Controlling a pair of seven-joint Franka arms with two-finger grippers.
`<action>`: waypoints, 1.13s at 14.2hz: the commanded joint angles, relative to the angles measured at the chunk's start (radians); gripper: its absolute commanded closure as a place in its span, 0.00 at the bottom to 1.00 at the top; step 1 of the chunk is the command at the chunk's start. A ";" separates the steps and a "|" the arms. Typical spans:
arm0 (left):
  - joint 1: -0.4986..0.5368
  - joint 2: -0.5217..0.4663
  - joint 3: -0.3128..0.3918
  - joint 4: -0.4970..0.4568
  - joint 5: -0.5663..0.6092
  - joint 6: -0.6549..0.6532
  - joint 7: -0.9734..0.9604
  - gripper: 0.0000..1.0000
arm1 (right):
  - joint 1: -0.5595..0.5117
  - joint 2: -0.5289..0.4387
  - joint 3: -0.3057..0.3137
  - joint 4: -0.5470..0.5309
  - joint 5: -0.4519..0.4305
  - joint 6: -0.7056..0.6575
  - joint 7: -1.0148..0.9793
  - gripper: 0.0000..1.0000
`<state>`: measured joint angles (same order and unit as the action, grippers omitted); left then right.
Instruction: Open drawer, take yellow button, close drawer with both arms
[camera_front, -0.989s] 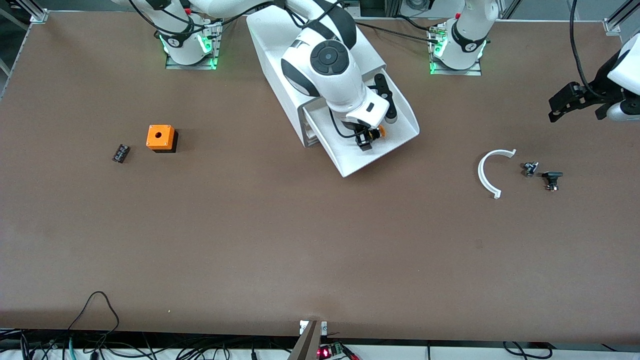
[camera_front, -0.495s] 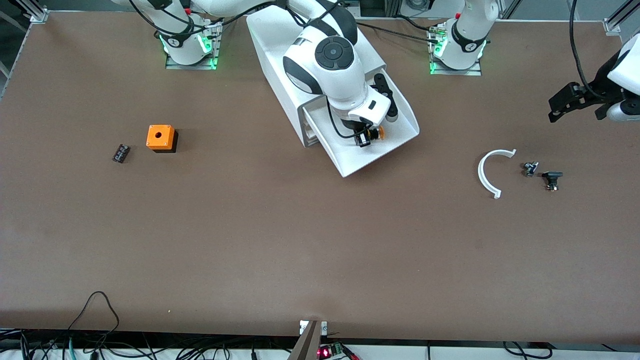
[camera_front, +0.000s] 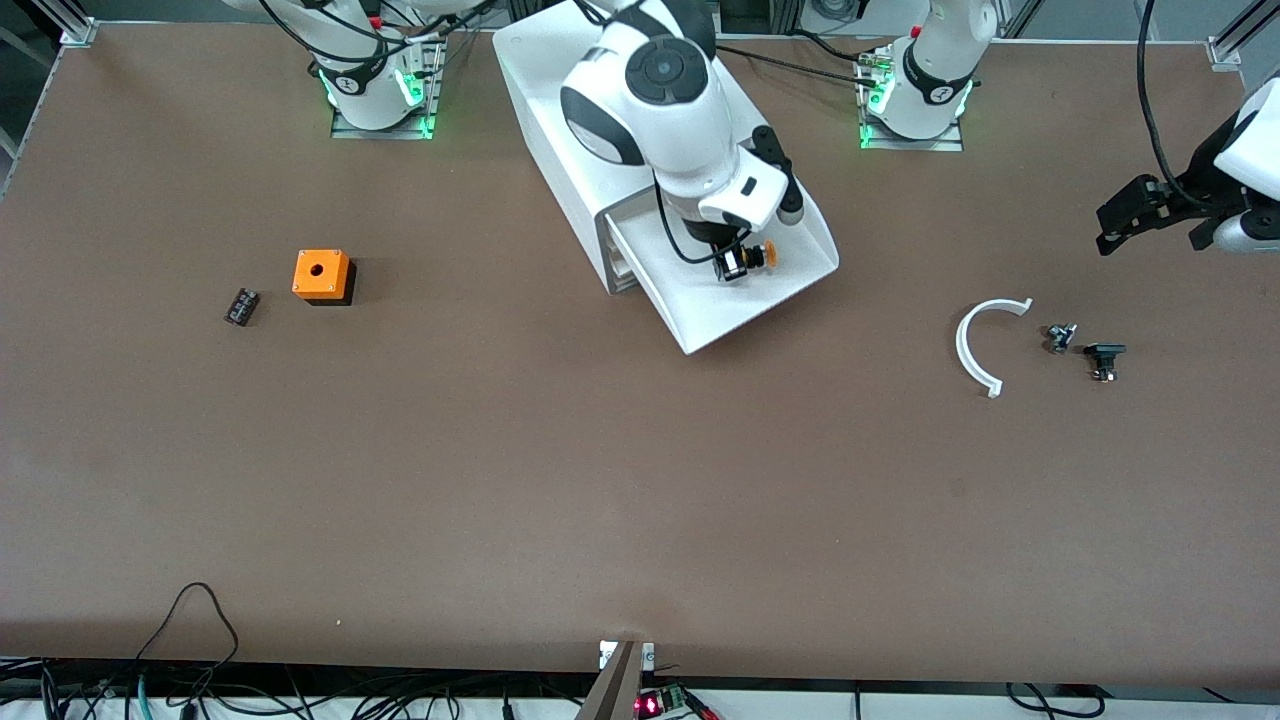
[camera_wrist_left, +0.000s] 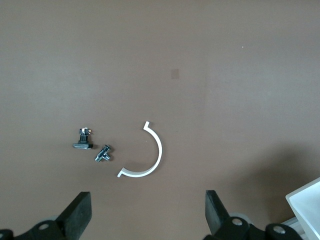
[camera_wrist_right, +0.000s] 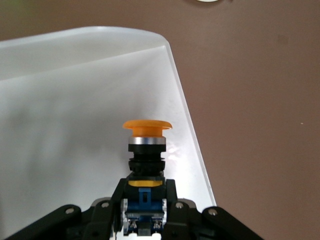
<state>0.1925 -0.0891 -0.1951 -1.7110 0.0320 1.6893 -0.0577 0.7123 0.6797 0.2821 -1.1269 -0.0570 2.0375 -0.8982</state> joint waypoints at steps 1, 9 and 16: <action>-0.019 0.049 0.000 -0.005 -0.056 0.068 -0.034 0.00 | -0.034 -0.098 -0.006 -0.002 -0.001 -0.081 0.077 0.79; -0.181 0.256 -0.092 -0.193 -0.090 0.470 -0.574 0.00 | -0.230 -0.222 -0.030 -0.143 0.019 -0.056 0.329 0.79; -0.280 0.296 -0.165 -0.373 -0.104 0.673 -0.755 0.00 | -0.322 -0.270 -0.313 -0.388 0.016 -0.054 0.479 0.79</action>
<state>-0.0785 0.2451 -0.3145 -2.0246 -0.0624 2.3456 -0.7889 0.4489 0.4548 -0.0106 -1.4020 -0.0440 1.9630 -0.4677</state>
